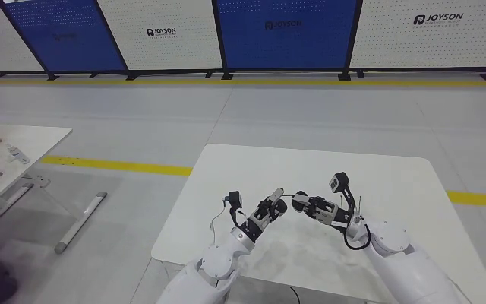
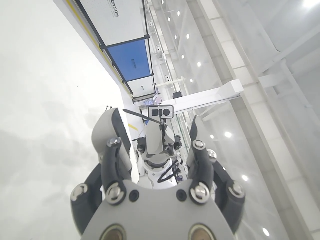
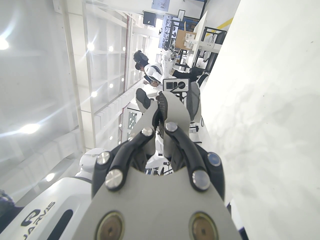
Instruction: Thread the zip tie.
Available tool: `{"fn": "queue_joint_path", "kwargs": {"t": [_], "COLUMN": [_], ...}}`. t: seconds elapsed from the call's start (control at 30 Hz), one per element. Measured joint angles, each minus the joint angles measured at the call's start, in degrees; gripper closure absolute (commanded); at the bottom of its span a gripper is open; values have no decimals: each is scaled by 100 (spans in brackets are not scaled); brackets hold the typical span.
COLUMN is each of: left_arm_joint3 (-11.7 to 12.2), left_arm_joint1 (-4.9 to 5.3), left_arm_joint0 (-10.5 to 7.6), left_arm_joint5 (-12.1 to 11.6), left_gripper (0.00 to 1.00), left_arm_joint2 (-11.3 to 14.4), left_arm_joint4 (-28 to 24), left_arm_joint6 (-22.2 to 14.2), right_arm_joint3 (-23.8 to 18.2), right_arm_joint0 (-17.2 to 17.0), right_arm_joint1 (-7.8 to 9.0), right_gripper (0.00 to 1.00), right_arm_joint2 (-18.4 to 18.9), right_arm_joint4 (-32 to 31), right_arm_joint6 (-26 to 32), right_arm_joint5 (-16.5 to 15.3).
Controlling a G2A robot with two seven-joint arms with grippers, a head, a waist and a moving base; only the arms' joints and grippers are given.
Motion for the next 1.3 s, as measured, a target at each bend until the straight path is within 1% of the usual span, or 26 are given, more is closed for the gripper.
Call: {"fn": "queue_joint_path", "kwargs": {"t": [0.07,0.17,0.23,0.6,0.77,0.8,0.83,0.87,0.93,0.97,1.0,1.03,1.13,1.3], "left_arm_joint3": [7,14,17,17,22,24,27,29,35,36,38,39,34,17], "left_arm_joint1": [-3,-7,-10,-25,-33,-35,-38,-39,-41,-42,-43,-43,-45,-50], "left_arm_joint0": [0,2,4,3,17,17,17,16,16,16,17,19,26,28], "left_arm_joint5": [-6,-12,-16,-36,-86,-88,-88,-88,-90,-90,-90,-90,-87,-69], "left_gripper": [90,95,100,100,100,100,100,100,100,100,100,100,100,100], "left_arm_joint2": [6,8,7,13,19,24,27,26,21,20,19,19,25,26], "left_arm_joint4": [15,19,16,28,206,212,213,214,229,238,249,272,329,351], "left_arm_joint6": [3,4,-1,7,151,155,156,158,173,178,181,184,190,191], "right_arm_joint3": [0,0,0,0,0,0,-6,-31,-119,-148,-170,-194,-245,-295], "right_arm_joint0": [0,0,0,0,0,0,-5,-24,-76,-93,-107,-118,-149,-209], "right_arm_joint1": [0,0,0,0,0,0,0,-1,0,3,6,10,14,7], "right_gripper": [100,100,100,100,100,84,70,41,41,4,4,0,0,0], "right_arm_joint2": [0,0,0,0,0,0,1,4,39,61,82,108,162,255], "right_arm_joint4": [0,0,0,0,0,0,-2,-14,-74,-97,-124,-166,-244,-244], "right_arm_joint6": [0,0,0,0,0,0,-7,-39,-109,-114,-109,-95,-70,-61], "right_arm_joint5": [0,0,0,0,0,0,3,24,112,148,185,236,328,379]}}
